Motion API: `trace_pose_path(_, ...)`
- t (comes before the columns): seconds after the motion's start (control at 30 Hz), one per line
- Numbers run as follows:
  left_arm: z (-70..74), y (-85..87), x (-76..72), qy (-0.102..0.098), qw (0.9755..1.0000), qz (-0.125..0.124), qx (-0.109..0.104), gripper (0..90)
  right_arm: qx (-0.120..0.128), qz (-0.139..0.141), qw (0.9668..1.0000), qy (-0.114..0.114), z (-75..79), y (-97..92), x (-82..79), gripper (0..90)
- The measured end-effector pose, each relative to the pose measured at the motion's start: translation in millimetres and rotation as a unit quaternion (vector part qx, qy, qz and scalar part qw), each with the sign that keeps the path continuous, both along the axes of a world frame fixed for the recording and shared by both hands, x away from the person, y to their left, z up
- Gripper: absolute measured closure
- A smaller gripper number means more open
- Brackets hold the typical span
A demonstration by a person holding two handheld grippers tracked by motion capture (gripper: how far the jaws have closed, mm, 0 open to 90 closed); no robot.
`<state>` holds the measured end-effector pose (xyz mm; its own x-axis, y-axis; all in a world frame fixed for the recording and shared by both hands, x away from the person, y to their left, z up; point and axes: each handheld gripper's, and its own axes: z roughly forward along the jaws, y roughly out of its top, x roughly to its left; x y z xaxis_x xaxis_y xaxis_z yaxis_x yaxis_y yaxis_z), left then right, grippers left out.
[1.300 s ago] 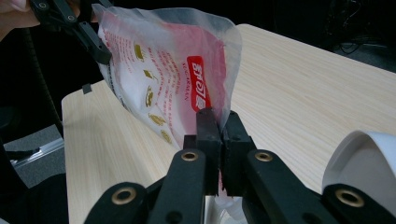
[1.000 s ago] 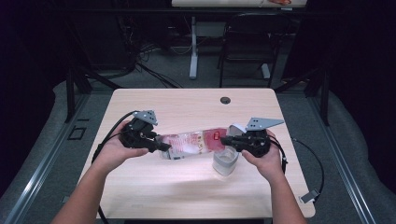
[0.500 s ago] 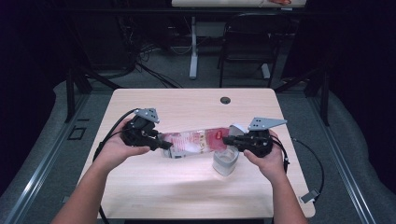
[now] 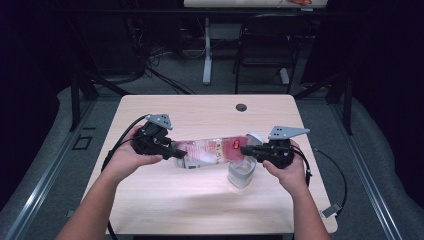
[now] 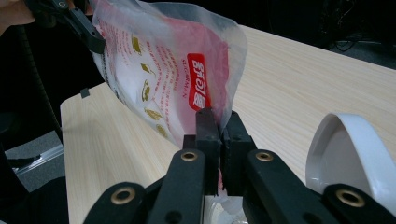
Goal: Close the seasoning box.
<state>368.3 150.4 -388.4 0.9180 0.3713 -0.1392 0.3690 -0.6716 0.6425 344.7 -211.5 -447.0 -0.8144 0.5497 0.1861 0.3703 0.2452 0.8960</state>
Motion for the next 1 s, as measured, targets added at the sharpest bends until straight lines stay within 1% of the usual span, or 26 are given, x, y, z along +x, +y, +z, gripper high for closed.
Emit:
trace_pose_path(0.17, 1.4, -0.7, 0.7, 0.000, 1.0000, -0.002, 0.002, 67.8, 0.001, -0.001, 1.0000, 0.000, -0.5, -0.5, 0.0, 88.4)
trace_pose_path(0.2, 2.7, -1.4, -0.2, -0.008, 0.9999, 0.005, 0.014, 67.7, 0.002, 0.000, 1.0000, 0.001, -0.6, -0.7, 0.1, 88.3)
trace_pose_path(0.23, 1.8, -1.5, 0.3, -0.001, 1.0000, 0.001, 0.003, 67.7, 0.001, 0.000, 1.0000, 0.001, -0.8, -1.0, 0.2, 88.3)
trace_pose_path(0.4, 3.4, -2.6, 0.6, -0.001, 1.0000, -0.001, 0.002, 67.7, -0.001, 0.000, 1.0000, 0.001, -1.4, -1.6, 0.3, 88.3)
trace_pose_path(0.47, 4.1, -3.0, 0.8, -0.004, 1.0000, -0.002, 0.002, 67.7, -0.003, -0.001, 1.0000, 0.001, -1.5, -1.9, 0.3, 88.3)
trace_pose_path(0.5, 5.7, -3.5, 0.0, -0.011, 0.9998, 0.005, 0.014, 67.7, -0.004, -0.002, 1.0000, 0.002, -1.7, -1.9, 0.3, 88.2)
trace_pose_path(0.53, 6.0, -3.5, 0.1, -0.010, 0.9999, 0.004, 0.013, 67.7, -0.004, -0.002, 1.0000, 0.002, -1.9, -1.9, 0.3, 88.2)
trace_pose_path(0.57, 5.2, -3.5, 0.9, -0.003, 1.0000, -0.002, 0.002, 67.7, -0.006, -0.003, 1.0000, 0.002, -2.0, -1.9, 0.3, 88.2)
trace_pose_path(0.8, 7.2, -5.0, 0.8, -0.006, 1.0000, -0.003, 0.003, 67.8, -0.011, -0.004, 0.9999, 0.001, -2.1, -2.5, 0.2, 88.3)
trace_pose_path(1.0, 8.6, -5.7, 1.5, -0.007, 1.0000, -0.003, 0.004, 67.8, -0.010, -0.004, 0.9999, 0.002, -2.9, -2.9, 0.5, 88.3)
